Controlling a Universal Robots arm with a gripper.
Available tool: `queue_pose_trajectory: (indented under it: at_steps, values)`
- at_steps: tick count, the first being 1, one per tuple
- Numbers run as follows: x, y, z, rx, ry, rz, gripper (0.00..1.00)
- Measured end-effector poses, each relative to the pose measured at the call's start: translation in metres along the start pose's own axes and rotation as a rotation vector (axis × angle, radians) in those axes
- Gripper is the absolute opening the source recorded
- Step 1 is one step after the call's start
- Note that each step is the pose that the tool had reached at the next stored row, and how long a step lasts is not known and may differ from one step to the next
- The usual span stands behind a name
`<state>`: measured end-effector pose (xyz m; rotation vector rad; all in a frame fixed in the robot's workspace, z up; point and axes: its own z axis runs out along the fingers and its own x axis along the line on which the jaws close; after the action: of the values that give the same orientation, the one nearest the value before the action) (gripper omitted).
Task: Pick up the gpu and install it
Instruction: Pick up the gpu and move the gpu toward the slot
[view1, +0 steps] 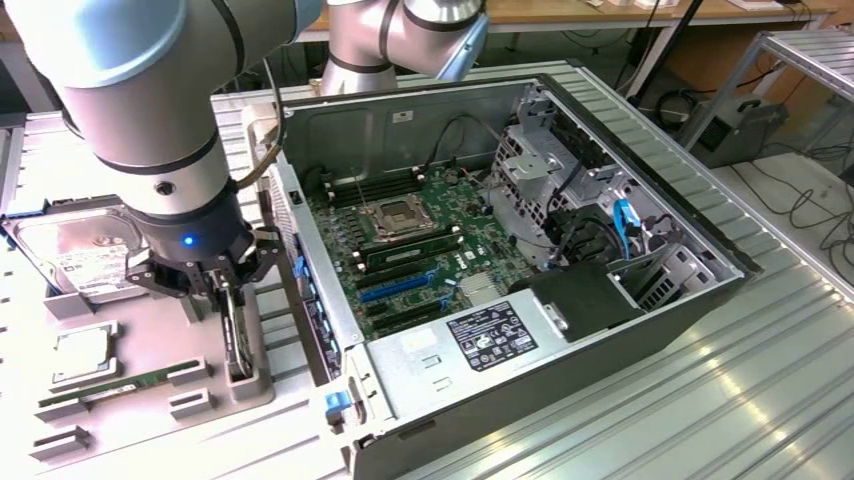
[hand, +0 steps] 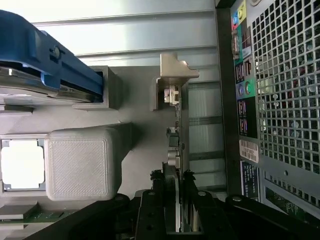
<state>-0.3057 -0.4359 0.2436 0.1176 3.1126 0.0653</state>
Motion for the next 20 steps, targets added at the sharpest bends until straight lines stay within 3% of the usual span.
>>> queue_pose_trajectory:
  at_steps: [1,4,20]
  values:
    - [0.0,0.0,0.0,-0.0001,-0.0001,0.0,0.27]
    - [0.0,0.0006,-0.0146,-0.0001,-0.0001,0.0,0.27]
    - [-0.001,0.0011,-0.0225,0.0,0.0,0.0,0.27]
